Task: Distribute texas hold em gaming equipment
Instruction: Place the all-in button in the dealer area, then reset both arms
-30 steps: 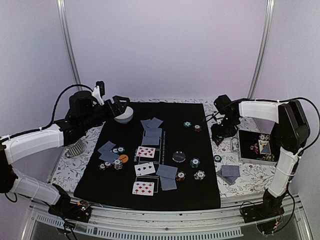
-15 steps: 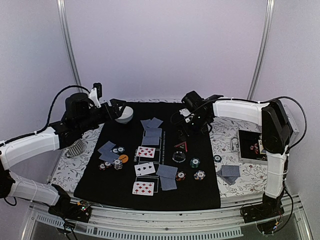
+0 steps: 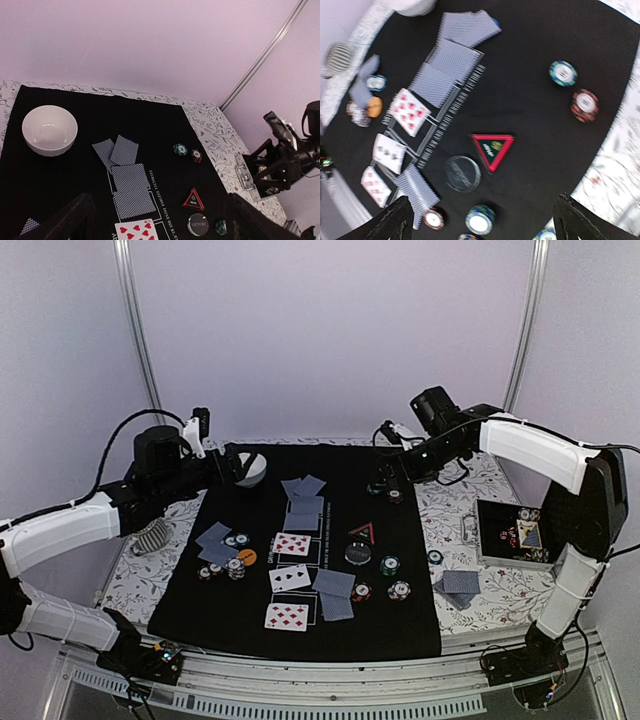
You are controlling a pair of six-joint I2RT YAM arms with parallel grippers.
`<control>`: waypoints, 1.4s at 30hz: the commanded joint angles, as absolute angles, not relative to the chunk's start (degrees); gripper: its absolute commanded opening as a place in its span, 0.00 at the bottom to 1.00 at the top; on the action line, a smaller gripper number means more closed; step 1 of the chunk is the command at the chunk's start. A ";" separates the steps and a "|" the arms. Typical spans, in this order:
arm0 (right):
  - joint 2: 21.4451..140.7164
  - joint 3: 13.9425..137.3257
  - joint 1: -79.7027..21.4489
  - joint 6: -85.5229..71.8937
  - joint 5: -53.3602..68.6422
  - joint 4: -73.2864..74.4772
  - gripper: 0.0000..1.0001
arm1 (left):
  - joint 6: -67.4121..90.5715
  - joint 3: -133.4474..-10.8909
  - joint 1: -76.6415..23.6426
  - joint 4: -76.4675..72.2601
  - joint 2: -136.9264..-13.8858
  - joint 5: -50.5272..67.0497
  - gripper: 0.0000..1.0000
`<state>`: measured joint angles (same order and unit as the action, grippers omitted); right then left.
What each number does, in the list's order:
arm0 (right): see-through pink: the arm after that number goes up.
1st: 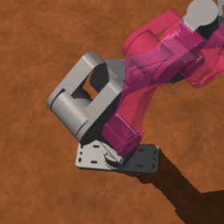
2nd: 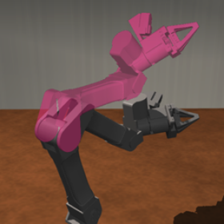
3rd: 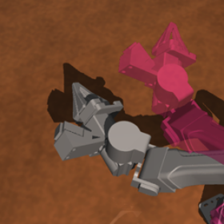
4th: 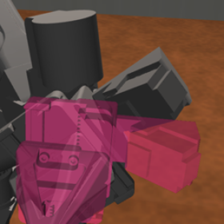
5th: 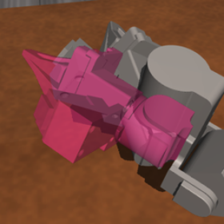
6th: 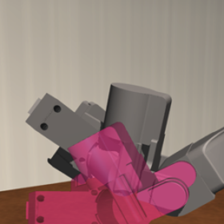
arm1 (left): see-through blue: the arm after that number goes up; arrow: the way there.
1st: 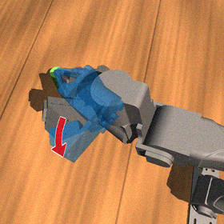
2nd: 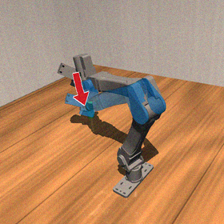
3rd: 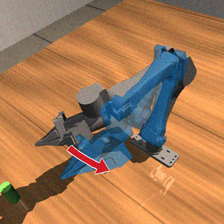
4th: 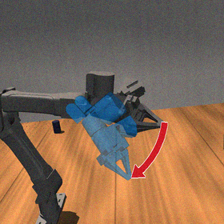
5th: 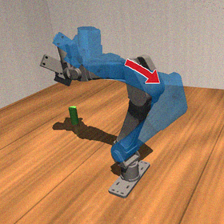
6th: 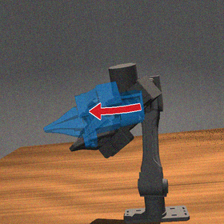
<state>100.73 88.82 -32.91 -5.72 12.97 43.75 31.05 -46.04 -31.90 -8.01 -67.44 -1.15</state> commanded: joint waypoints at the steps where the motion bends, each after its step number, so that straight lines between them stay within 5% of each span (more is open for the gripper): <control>1: 108.00 98.65 -28.18 -3.79 36.21 39.07 0.99 | 28.71 -53.01 -29.24 -10.09 -75.59 7.10 0.93; 7: 106.18 102.38 -18.93 -9.97 25.05 35.96 0.99 | 28.24 -63.60 -19.02 -2.88 -82.75 12.89 0.93; 16: 76.77 60.68 -1.80 -10.15 21.46 16.44 0.99 | 16.51 -48.69 -12.50 3.31 -67.41 -10.87 0.98; 30: 59.71 24.16 6.99 -8.29 6.17 -25.20 0.99 | 11.08 -23.83 -8.84 -28.19 -60.18 -30.31 0.98; 37: 68.20 7.09 7.07 -7.69 1.73 -61.65 0.99 | 7.42 -11.64 -8.80 -51.58 -64.23 -28.87 0.98; 42: 76.36 7.60 7.11 -6.29 6.96 -73.46 0.99 | 3.93 -6.21 -8.89 -68.45 -71.05 -26.39 0.98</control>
<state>71.66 6.98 6.83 -8.01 4.89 -52.80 8.08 -8.93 -9.08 -49.30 -66.78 -27.55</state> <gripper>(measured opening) 0.988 0.982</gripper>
